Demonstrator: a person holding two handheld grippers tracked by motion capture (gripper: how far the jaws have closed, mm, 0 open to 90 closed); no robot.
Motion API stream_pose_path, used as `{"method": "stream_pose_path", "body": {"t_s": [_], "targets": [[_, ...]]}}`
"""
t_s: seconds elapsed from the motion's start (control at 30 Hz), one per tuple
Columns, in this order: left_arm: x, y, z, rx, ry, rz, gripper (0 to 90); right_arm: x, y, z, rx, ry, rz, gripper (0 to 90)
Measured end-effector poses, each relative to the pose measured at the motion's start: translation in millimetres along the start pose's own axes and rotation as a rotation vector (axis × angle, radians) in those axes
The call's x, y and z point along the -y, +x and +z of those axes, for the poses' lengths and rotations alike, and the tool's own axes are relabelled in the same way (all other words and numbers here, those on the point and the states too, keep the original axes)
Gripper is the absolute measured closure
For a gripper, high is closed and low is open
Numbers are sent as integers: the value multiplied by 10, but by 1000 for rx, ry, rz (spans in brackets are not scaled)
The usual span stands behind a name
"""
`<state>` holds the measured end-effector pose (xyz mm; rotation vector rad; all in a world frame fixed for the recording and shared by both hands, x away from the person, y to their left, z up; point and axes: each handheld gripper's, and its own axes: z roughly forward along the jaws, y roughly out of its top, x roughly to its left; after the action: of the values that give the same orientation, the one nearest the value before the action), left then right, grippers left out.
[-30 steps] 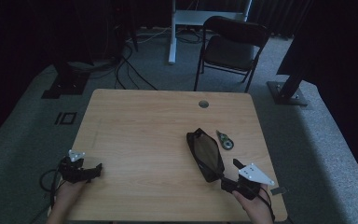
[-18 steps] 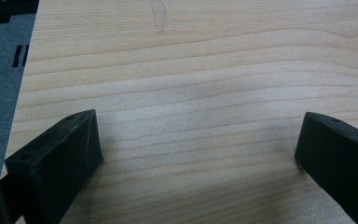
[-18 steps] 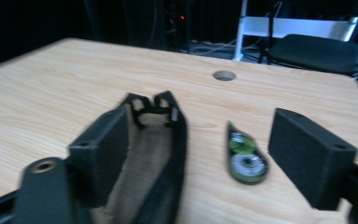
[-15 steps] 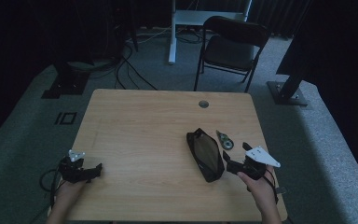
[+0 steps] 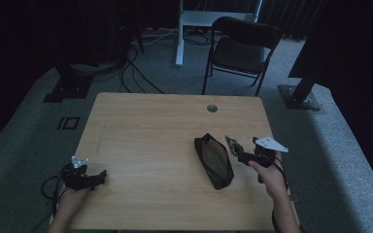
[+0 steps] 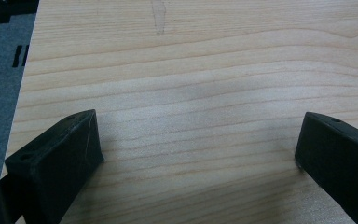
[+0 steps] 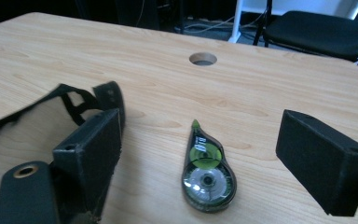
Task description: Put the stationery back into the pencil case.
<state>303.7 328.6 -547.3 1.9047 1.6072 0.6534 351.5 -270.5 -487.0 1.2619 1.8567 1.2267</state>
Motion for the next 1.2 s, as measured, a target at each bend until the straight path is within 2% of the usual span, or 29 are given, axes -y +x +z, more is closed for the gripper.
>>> {"method": "stream_pose_path", "body": {"t_s": [0.23,0.3,0.4,0.53,0.9,1.2], "targets": [[0,0,0,0,0,0,5,55,-134,245,-5,47,16,154],[0,0,0,0,0,0,5,84,-155,320,-14,70,20,186],[0,0,0,0,0,0,5,123,-194,425,16,92,18,220],[0,0,0,0,0,0,5,154,-244,561,23,133,27,226],[0,0,0,0,0,0,5,218,-230,857,26,234,2,251],[0,0,0,0,0,0,5,240,-213,951,41,280,-23,332]]}}
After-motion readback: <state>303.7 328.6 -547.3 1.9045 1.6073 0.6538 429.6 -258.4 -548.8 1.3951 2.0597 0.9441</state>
